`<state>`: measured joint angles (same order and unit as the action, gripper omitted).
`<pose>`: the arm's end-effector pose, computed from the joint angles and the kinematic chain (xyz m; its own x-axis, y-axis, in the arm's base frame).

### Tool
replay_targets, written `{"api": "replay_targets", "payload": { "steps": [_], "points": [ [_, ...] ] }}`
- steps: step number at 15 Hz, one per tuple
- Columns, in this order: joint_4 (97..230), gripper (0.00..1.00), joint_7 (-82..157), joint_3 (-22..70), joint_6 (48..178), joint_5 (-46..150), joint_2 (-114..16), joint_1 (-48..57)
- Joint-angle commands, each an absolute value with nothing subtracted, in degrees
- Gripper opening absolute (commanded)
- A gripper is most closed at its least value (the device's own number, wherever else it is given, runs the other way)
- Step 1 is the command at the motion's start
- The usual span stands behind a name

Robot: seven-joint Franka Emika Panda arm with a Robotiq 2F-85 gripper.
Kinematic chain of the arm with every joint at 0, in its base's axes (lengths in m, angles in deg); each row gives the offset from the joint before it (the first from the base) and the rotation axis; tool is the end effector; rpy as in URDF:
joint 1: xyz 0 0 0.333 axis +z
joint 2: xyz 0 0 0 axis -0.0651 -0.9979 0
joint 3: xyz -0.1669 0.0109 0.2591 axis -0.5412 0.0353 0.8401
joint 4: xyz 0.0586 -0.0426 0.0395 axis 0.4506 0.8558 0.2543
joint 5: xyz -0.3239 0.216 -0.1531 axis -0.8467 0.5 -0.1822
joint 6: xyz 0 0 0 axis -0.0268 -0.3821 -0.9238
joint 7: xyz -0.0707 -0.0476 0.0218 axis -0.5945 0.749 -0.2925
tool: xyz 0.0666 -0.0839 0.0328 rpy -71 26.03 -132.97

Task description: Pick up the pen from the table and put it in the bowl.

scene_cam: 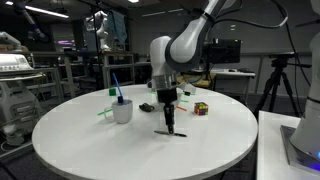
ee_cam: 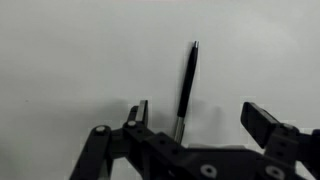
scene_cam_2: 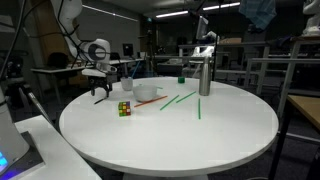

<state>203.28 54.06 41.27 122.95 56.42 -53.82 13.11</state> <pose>0.4753 0.2071 0.1442 0.8311 0.5425 -0.1223 0.5299 -0.8393 -0.1214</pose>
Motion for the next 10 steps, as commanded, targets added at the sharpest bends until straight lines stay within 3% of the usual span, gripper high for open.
{"api": "replay_targets", "payload": {
  "steps": [1,10],
  "points": [
    [203.58,1.0,51.27,40.06,125.26,54.19,-54.49,14.28],
    [204.03,1.0,50.57,39.21,127.4,53.43,-55.21,14.23]
  ]
}}
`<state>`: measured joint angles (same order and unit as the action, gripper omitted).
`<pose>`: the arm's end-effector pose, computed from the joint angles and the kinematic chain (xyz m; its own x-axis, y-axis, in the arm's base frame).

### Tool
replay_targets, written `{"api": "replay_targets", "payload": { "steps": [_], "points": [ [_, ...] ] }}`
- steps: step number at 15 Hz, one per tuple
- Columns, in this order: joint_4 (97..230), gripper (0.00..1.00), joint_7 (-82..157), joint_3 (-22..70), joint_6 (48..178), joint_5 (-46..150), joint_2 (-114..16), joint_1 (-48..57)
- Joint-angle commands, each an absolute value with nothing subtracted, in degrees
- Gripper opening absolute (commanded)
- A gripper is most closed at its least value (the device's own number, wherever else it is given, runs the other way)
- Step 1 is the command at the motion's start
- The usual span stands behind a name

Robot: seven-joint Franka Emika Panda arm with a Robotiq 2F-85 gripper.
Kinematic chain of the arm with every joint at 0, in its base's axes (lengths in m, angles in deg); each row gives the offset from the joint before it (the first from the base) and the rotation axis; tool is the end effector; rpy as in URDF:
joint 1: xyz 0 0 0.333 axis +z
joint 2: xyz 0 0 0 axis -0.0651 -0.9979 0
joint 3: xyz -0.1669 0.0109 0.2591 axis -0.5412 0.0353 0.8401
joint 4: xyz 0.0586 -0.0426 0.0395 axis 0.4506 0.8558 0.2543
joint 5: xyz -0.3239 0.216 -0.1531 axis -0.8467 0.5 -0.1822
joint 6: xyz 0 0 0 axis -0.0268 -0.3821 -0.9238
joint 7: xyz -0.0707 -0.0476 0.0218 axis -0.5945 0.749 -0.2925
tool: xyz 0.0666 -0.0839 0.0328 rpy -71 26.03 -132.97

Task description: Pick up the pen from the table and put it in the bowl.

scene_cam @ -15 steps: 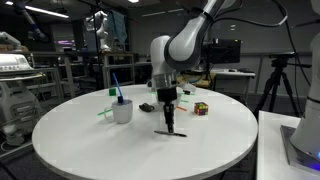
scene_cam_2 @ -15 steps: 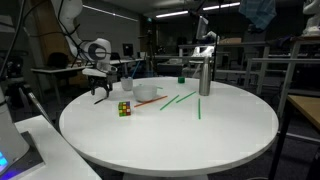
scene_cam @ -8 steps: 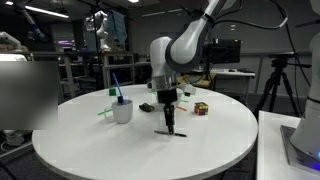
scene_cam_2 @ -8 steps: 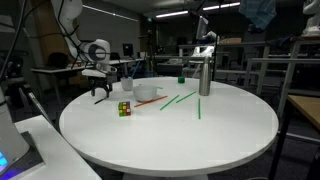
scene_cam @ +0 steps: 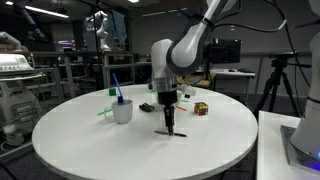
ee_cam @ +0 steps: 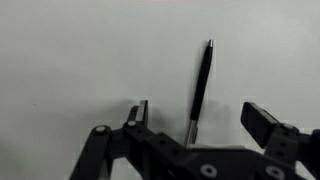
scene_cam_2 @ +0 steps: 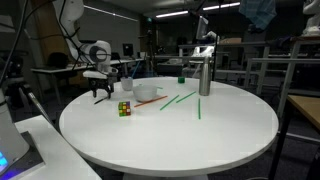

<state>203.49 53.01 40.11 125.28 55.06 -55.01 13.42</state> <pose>0.4774 0.1999 0.1346 0.8408 0.5299 -0.1108 0.5207 -0.8476 -0.1024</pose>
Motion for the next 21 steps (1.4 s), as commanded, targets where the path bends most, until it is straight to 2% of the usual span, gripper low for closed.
{"api": "replay_targets", "payload": {
  "steps": [1,21],
  "points": [
    [204.1,1.0,50.26,39.05,127.69,53.26,-55.22,14.39],
    [203.76,1.0,39.94,35.54,131.15,46.65,-57.14,19.08]
  ]
}}
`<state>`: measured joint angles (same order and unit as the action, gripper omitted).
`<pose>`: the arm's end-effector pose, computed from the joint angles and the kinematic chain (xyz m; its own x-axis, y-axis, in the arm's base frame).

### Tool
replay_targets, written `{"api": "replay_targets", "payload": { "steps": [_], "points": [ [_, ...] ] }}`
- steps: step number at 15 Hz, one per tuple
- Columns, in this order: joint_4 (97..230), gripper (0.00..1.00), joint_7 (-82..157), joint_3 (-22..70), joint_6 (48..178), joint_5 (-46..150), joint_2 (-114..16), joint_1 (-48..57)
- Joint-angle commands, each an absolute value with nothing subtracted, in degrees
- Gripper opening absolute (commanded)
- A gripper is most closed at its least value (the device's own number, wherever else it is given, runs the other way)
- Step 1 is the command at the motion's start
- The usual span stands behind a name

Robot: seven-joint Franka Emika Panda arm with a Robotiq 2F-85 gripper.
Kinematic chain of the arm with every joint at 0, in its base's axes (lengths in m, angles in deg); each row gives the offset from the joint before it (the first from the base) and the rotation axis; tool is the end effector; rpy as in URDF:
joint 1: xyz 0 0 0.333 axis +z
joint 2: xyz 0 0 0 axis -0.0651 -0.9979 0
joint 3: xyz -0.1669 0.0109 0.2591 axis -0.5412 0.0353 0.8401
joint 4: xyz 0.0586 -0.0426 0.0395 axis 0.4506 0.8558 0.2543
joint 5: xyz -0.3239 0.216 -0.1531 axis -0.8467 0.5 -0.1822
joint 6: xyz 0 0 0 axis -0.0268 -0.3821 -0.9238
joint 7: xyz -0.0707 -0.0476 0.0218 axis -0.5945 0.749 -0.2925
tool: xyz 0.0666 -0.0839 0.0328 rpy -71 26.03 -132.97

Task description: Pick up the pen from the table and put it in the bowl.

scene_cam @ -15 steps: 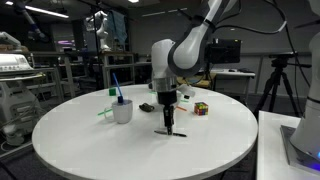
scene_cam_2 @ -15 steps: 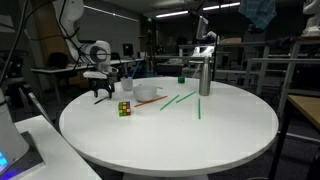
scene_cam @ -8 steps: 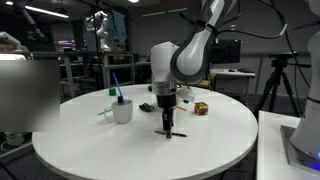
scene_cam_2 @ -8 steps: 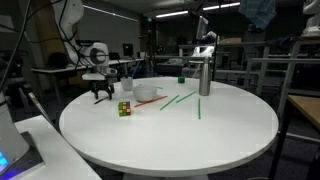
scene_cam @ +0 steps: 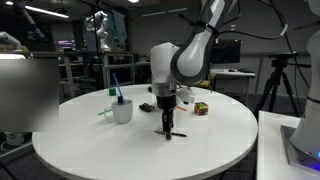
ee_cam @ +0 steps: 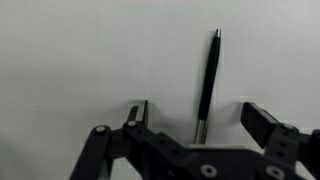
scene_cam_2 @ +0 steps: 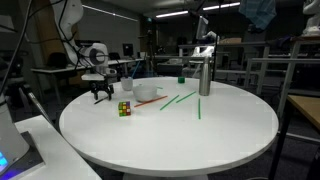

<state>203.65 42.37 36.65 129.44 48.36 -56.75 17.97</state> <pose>0.4735 0.2100 0.1214 0.8763 0.4735 -0.0886 0.4742 -0.8803 -0.0144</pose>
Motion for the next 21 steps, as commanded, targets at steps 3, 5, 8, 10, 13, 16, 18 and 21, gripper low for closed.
{"api": "replay_targets", "payload": {
  "steps": [3,5,8,10,13,16,18,21],
  "points": [
    [203.82,1.0,40.04,35.56,131.23,46.74,-57.17,19.01],
    [203.83,1.0,40.01,35.53,131.26,46.73,-57.23,19.03],
    [203.85,1.0,40.01,35.54,131.24,46.74,-57.19,19.02],
    [203.86,0.74,40.06,35.55,131.3,46.77,-57.16,18.98],
    [203.69,0.5,40.28,35.73,131.32,47.0,-56.95,18.82],
    [203.68,0.27,40.49,35.9,131.34,47.22,-56.83,18.66],
    [203.73,0.13,40.58,35.99,131.4,47.36,-56.74,18.57],
    [203.77,0.02,40.66,36.06,131.39,47.49,-56.69,18.49]
  ]
}}
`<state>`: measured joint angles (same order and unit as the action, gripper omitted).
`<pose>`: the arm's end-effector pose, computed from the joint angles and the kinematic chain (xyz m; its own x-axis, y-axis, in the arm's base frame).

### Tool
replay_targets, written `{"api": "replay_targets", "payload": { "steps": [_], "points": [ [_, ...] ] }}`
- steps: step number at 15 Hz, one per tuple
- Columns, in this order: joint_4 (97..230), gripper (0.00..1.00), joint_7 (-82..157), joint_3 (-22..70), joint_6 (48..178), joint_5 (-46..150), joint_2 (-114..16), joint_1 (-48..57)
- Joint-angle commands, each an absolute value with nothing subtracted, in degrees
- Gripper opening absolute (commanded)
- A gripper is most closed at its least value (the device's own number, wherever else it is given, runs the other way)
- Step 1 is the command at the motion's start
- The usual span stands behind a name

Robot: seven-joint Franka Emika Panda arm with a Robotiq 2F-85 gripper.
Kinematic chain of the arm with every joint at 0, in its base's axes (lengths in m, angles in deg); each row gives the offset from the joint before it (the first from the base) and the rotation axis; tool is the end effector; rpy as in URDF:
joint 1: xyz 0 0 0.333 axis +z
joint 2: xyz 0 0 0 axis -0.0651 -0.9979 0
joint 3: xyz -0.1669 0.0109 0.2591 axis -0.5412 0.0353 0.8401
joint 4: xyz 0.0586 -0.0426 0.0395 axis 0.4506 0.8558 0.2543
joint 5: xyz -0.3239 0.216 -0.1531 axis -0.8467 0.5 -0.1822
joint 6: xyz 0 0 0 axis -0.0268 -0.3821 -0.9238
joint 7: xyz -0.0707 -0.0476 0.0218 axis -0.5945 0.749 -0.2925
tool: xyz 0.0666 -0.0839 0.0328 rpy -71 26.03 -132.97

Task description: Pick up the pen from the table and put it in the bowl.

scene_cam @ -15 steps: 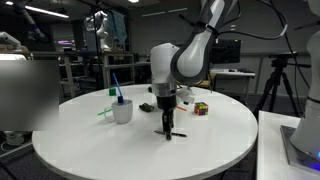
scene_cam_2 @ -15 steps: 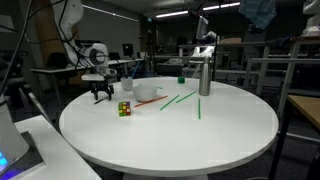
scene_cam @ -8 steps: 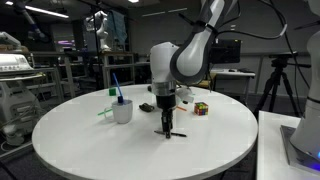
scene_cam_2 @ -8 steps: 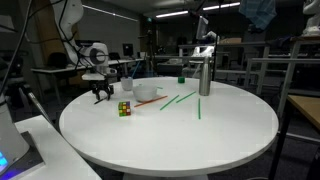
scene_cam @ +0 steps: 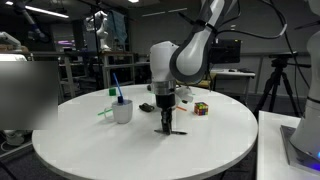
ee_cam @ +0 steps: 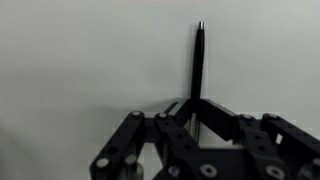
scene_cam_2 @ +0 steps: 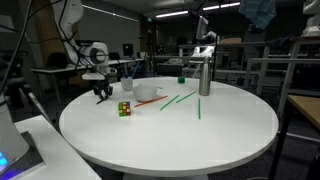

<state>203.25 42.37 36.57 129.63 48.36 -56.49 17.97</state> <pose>0.4781 0.2108 0.1262 0.8783 0.4724 -0.0741 0.4729 -0.8811 -0.0120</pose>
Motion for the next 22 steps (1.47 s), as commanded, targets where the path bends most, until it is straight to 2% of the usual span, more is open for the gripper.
{"api": "replay_targets", "payload": {
  "steps": [1,22],
  "points": [
    [203.75,0.05,40.72,36.11,131.33,47.58,-56.7,18.44],
    [201.27,0.05,29.8,35.52,127.61,44.27,-49.93,23.71]
  ]
}}
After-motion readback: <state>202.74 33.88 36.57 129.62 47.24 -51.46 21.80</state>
